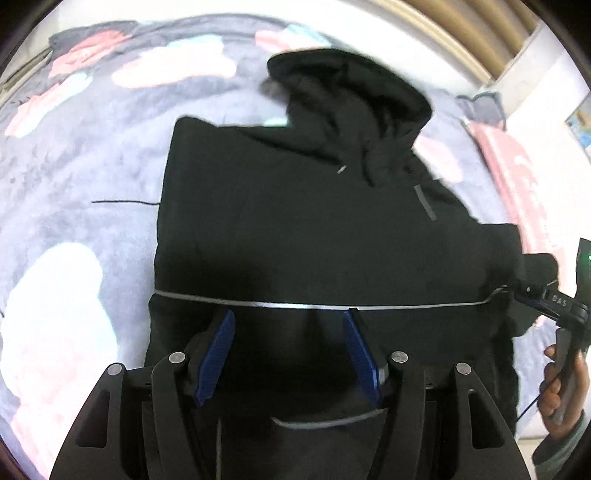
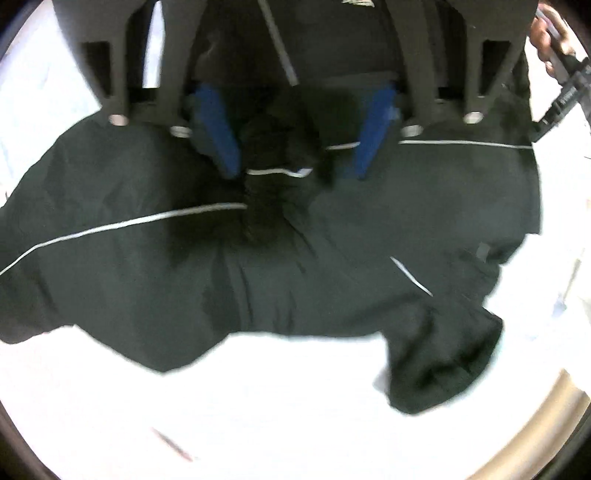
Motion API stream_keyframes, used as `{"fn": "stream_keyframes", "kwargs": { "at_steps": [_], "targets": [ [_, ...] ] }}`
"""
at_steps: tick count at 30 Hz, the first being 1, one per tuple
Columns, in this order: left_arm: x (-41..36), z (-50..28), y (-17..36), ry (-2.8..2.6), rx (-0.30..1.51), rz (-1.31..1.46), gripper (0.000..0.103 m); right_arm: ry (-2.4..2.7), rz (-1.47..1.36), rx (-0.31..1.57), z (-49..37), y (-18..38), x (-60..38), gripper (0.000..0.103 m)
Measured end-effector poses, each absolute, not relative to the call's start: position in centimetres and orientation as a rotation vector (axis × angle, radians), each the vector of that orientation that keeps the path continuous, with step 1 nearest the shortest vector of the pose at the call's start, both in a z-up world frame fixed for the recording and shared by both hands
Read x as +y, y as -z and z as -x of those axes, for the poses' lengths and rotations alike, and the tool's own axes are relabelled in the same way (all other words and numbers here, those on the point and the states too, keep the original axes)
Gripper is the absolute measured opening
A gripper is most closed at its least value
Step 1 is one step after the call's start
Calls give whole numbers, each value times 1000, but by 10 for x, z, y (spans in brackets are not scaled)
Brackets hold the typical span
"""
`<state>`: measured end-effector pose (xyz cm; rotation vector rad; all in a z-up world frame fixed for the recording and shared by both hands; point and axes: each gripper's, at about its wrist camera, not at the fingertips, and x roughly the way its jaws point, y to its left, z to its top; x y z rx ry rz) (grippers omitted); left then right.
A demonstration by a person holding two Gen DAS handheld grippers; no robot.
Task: Fold large clothes
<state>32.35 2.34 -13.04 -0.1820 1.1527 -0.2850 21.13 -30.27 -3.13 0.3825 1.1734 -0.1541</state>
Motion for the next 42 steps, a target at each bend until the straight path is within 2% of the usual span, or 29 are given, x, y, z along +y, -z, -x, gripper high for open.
{"fn": "stream_keyframes", "kwargs": {
  "at_steps": [5,11,16,22,32,42],
  "targets": [
    [18,-316,147,266,1191,165,62,56,-242,1167,-206,26,-243,73],
    [5,-315,186,239,1230,57,65,68,-88,1279,-213,98,-197,68],
    [4,-317,181,236,1233,32,67,93,-47,1273,-206,96,-186,68],
    [-12,-276,141,304,1224,-71,67,41,-137,1282,-180,61,-206,69],
    [-63,-243,74,384,1178,-109,67,234,-308,1224,-98,5,-318,71],
    [-127,-275,36,420,1110,-154,67,566,-562,1056,-37,-40,-515,76]
  ]
}}
